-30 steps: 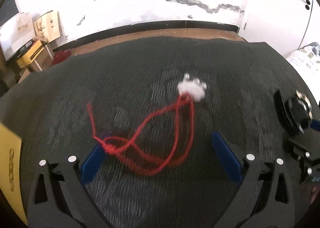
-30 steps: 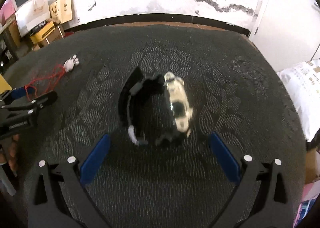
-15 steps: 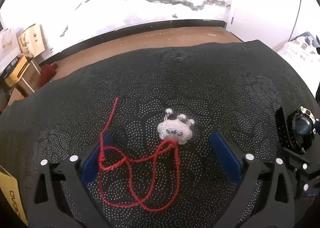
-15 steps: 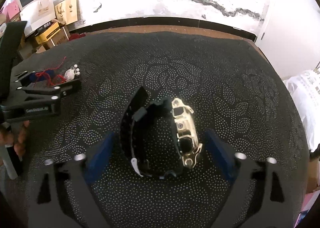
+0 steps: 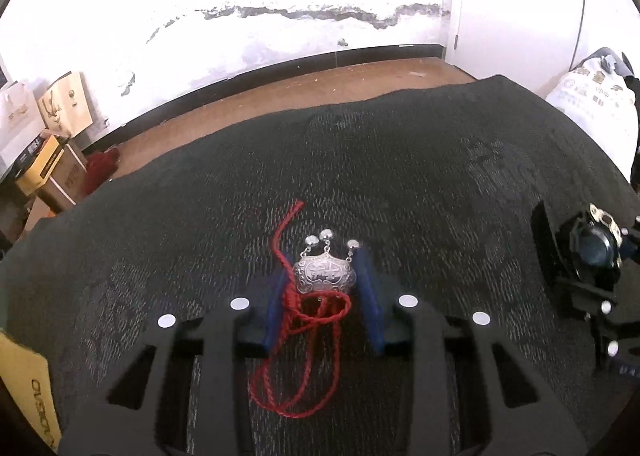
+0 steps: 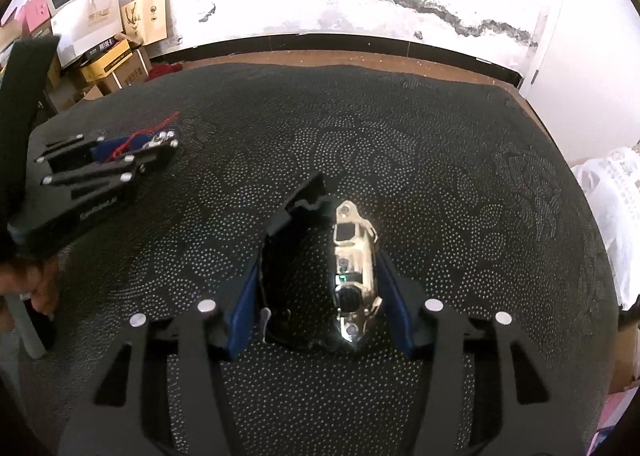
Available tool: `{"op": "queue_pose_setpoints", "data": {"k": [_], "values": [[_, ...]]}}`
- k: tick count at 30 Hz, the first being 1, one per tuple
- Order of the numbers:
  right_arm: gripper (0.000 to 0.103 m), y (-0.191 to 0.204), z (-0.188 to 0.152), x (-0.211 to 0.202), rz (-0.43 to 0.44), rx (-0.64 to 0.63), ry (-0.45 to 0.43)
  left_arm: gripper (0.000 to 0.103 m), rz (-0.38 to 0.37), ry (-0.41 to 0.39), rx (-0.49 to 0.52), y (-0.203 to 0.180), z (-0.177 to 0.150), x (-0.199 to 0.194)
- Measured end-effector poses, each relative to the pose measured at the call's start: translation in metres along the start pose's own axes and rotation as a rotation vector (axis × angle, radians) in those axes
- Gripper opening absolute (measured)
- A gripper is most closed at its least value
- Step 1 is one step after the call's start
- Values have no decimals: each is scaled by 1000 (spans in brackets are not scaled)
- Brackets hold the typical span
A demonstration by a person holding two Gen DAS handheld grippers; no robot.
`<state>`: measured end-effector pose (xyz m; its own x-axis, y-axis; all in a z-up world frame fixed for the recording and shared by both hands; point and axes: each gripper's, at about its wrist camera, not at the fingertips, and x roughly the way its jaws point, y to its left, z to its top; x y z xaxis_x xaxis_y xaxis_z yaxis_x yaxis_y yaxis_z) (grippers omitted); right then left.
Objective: Organize jewelry
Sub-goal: 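Grasp the red string necklace with the left tool while the right tool grasps the black watch, then carry the necklace and watch in both tools over the white box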
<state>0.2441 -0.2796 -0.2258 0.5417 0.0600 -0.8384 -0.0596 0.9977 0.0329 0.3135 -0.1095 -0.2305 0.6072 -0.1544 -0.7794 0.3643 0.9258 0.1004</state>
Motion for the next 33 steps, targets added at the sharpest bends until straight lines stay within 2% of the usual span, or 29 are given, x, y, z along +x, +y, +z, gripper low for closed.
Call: {"op": "queue_pose_setpoints", "data": {"k": [9,15,26,33], "values": [[54,23,5,-42,33,-30,-59,33,3,18,-45,10,-31,-71],[54,59,-5,-82,76,-75,-78,33,51,15,-94,27,-59,-144],[54,169,-26,-178,145,-224,-124,33,165,2,-188,98,-114,-277],[54,260,-18,-242,249,-328,-173,33,210,1,-298,161,-152,-335]]}}
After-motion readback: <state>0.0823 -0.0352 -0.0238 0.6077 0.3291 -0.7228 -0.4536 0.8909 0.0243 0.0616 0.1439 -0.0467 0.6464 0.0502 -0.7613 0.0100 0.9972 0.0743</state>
